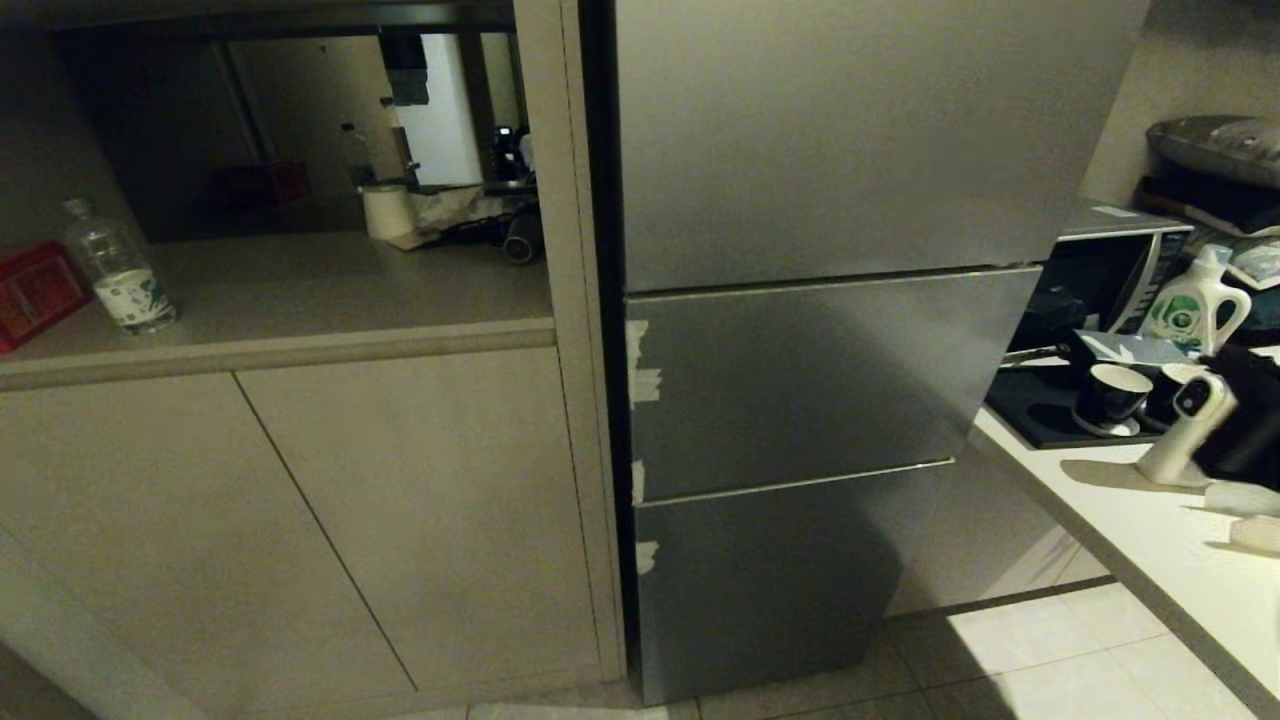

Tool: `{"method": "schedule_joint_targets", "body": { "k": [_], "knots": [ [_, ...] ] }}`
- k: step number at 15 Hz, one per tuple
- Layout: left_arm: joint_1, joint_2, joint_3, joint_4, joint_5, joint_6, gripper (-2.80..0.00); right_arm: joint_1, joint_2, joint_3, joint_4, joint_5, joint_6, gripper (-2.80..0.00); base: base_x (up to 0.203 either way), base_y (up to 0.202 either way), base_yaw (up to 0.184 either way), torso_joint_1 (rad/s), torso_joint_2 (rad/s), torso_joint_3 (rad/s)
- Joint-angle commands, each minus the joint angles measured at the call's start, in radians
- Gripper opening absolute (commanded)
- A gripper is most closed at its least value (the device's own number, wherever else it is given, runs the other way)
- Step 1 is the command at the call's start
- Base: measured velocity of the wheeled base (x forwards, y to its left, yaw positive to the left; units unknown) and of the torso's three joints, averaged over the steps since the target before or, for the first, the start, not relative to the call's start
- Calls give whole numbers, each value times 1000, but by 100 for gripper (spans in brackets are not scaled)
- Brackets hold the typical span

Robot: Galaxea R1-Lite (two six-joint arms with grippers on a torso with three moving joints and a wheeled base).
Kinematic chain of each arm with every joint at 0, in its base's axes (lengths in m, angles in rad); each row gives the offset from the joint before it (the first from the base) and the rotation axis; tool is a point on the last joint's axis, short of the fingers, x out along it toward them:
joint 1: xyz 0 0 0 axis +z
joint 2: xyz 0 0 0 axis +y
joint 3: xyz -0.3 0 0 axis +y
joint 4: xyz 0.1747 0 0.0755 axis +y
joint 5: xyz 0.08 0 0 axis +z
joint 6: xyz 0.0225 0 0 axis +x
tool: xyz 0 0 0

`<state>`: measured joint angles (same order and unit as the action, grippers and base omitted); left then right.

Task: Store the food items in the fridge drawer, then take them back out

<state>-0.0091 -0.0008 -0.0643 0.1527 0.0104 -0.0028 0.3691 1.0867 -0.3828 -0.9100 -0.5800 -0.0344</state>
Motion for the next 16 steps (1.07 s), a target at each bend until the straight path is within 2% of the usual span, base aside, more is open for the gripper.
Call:
{"method": "schedule_joint_targets", "body": {
  "k": [1,4,5,6,9,16],
  "knots": [
    [0,1,0,1,0,-2,-280,-151,-480,129,221,124,-13,-280,0,0,0,0,0,0],
    [0,1,0,1,0,-2,-280,-319,-790,285,559,437,-30,-280,0,0,0,0,0,0],
    [0,1,0,1,0,-1,-280,-348,-868,344,638,503,-36,-280,0,0,0,0,0,0],
    [0,1,0,1,0,-1,-280,-360,-940,371,699,538,-41,-280,0,0,0,0,0,0],
    [0,1,0,1,0,0,-280,-371,-1093,404,810,597,-104,-280,0,0,0,0,0,0],
    [0,1,0,1,0,0,-280,-374,-1088,413,830,594,-29,-280,0,0,0,0,0,0]
  ]
}}
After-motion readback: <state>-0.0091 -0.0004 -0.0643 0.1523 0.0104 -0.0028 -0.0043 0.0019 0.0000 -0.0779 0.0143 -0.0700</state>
